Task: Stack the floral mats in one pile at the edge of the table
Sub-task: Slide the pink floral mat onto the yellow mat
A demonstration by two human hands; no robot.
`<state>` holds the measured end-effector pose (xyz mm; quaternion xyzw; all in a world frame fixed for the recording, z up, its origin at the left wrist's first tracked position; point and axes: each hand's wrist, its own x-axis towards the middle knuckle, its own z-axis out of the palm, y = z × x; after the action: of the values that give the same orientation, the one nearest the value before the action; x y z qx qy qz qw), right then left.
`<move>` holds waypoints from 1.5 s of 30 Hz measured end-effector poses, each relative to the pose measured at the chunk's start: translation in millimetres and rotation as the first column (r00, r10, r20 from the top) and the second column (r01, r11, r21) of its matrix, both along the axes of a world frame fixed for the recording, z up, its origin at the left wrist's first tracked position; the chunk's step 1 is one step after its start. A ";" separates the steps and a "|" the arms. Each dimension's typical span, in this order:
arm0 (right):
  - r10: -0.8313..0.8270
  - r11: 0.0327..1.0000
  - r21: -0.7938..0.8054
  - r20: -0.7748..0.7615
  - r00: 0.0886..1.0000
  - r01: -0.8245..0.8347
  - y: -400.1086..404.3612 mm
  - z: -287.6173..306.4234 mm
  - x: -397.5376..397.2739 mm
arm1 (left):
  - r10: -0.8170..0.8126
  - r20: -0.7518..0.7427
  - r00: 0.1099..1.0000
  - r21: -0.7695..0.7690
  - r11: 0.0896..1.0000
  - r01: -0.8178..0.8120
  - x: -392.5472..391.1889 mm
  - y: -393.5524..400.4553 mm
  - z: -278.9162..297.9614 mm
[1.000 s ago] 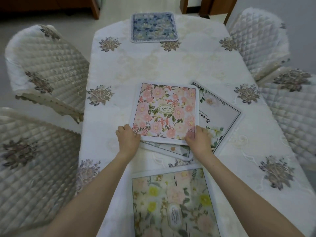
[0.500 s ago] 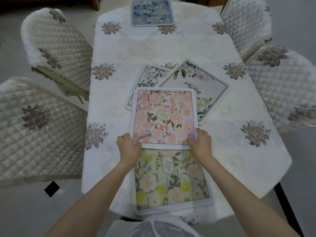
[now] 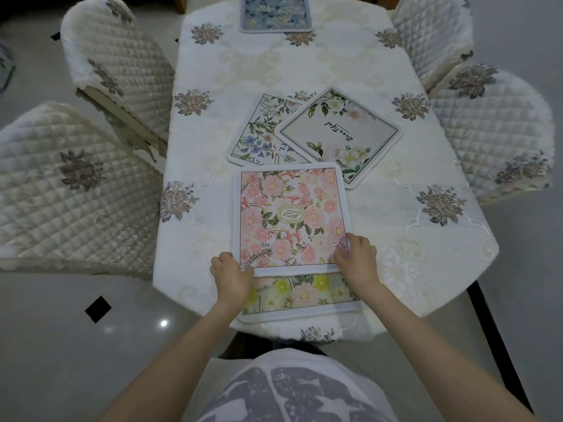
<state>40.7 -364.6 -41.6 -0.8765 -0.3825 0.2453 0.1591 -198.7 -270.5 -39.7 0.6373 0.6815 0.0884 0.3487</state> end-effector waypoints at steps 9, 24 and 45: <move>0.083 0.997 -0.007 0.087 0.993 -0.083 -46.5 -4.3 -16.5 | -0.028 -0.024 0.999 -0.035 0.999 0.027 -21.6 -35.3 -3.9; -0.181 0.979 0.075 -0.091 0.979 0.188 7.9 8.9 23.1 | 0.026 0.116 0.993 -0.008 1.000 -0.026 -10.1 36.0 0.5; -0.171 0.980 0.085 -0.111 0.979 0.180 -17.9 9.7 12.2 | 0.049 0.119 0.992 -0.024 0.999 -0.047 -26.5 0.6 -6.7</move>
<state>52.8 -382.5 -31.9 -0.8845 -0.3060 0.2570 0.2409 -225.2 -269.9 -46.4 0.6106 0.6753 0.1276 0.3935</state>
